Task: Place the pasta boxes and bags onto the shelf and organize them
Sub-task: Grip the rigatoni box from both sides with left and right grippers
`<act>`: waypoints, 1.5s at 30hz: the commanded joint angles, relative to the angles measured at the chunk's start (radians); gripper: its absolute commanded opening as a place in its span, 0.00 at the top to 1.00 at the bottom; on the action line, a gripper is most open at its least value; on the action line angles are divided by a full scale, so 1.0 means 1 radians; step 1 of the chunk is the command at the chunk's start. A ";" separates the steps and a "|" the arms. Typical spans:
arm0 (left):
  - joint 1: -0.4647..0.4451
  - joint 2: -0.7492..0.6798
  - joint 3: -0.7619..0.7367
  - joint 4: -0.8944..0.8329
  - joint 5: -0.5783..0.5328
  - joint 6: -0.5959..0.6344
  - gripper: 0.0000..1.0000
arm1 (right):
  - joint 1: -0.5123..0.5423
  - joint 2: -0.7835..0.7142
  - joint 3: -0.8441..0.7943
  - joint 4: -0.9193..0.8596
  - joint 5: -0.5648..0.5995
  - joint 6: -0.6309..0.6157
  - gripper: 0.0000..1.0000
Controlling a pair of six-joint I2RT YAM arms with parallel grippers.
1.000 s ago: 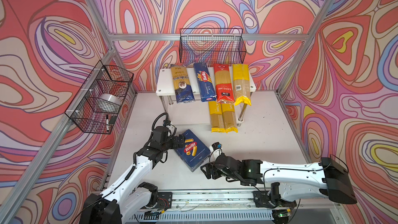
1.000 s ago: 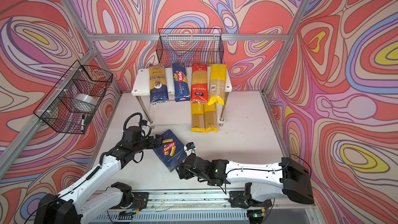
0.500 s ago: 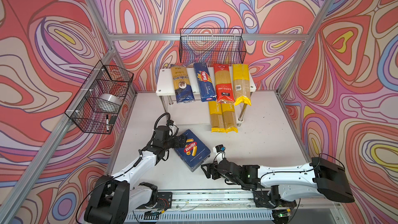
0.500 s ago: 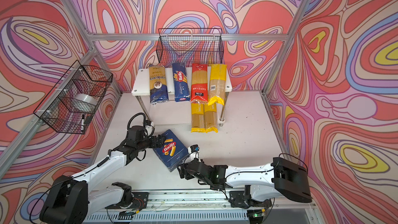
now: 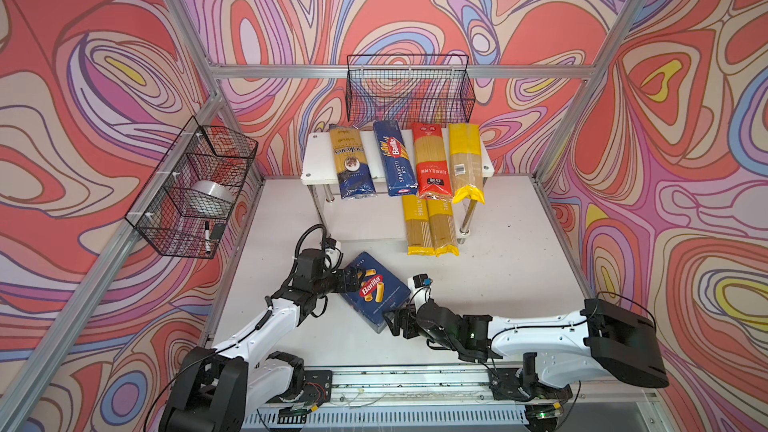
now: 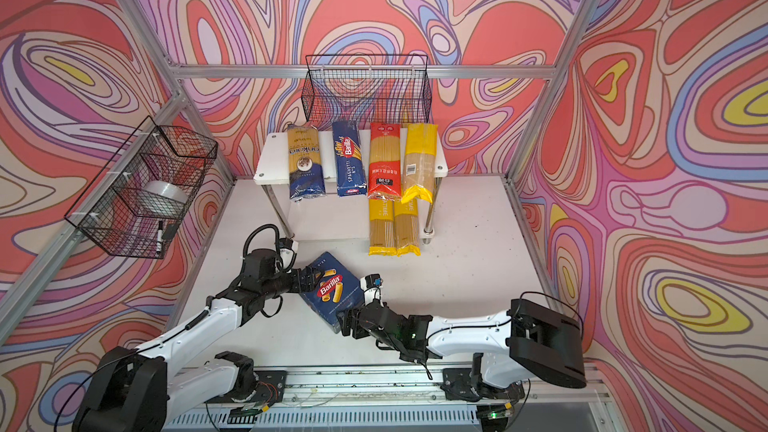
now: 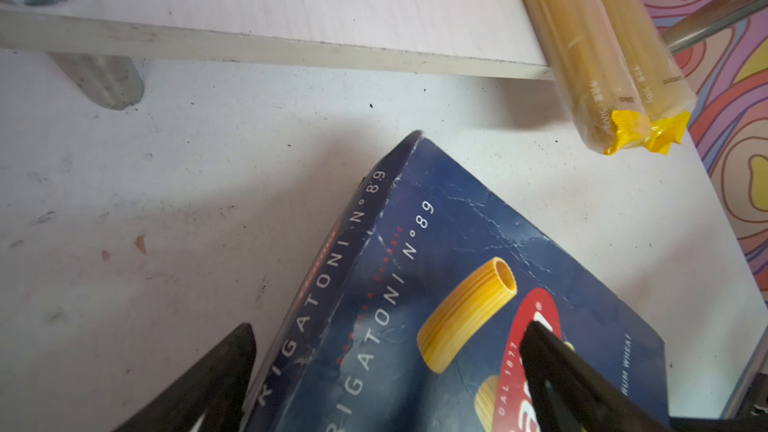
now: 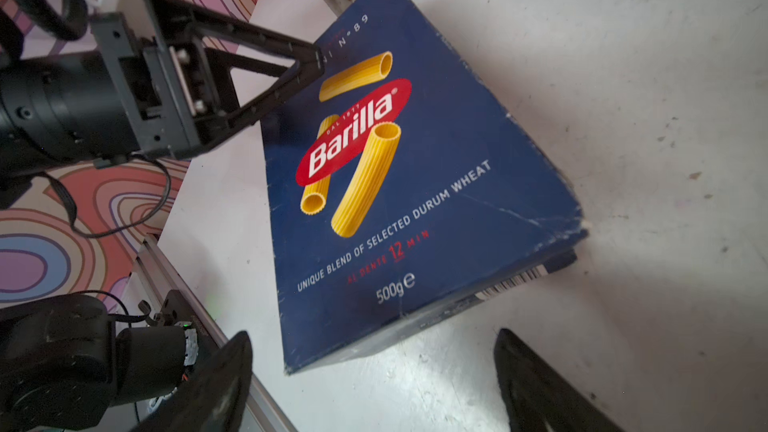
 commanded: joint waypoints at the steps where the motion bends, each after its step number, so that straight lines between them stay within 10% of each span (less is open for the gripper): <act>1: 0.000 -0.072 -0.029 -0.047 0.039 -0.046 0.00 | -0.039 0.022 -0.015 0.040 -0.038 0.000 0.06; 26: 0.000 -0.337 -0.097 -0.243 0.112 -0.152 0.00 | -0.164 0.275 0.339 -0.090 -0.218 -0.131 0.05; 45: 0.000 -0.416 -0.130 -0.279 0.052 -0.171 0.00 | -0.160 0.156 0.100 0.041 -0.226 -0.039 0.06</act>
